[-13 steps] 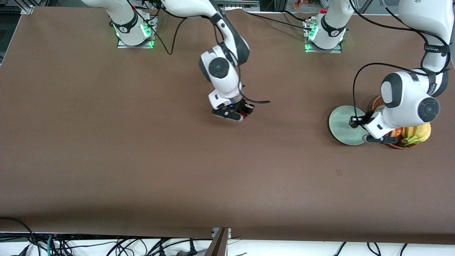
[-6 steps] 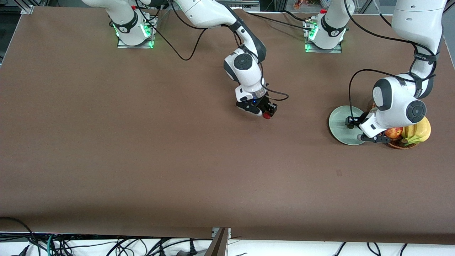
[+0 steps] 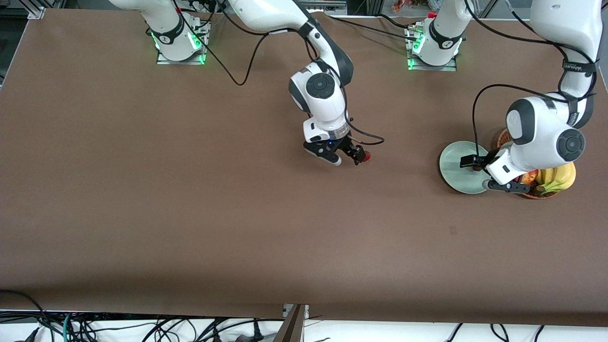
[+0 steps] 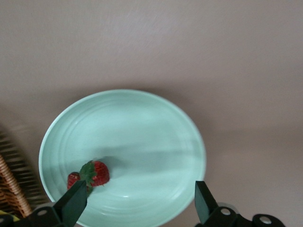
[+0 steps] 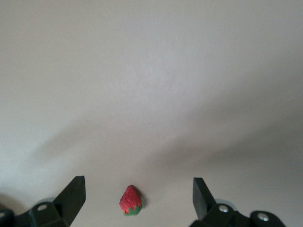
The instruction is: Collect all strawberries into plate
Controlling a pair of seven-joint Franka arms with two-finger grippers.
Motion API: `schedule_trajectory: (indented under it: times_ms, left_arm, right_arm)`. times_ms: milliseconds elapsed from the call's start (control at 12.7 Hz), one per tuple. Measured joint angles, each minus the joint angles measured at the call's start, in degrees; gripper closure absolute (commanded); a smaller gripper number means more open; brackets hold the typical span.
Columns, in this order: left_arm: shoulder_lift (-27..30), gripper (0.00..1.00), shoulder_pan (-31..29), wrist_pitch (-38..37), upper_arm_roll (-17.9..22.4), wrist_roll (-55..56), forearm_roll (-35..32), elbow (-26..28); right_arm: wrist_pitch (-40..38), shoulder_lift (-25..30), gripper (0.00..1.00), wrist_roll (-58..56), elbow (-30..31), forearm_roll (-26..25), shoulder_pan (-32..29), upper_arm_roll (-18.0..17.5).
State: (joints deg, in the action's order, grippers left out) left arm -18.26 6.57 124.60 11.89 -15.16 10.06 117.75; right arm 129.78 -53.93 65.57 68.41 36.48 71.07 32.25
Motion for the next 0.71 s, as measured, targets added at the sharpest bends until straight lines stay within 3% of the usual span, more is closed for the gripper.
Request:
schedule_trajectory:
  times_ms: [393, 708]
  left_arm:
    - [2.8, 0.00, 0.2, -0.7, -7.6, 13.4, 0.0, 0.0]
    - [2.3, 0.00, 0.5, 2.5, -20.6, 33.6, -1.2, 0.3]
  right_arm:
    - [-22.8, 7.4, 0.00, -14.6, 0.2, 0.0, -1.0, 12.4]
    - [-32.9, 12.5, 0.00, -30.1, 3.2, 0.1, -3.3, 19.3]
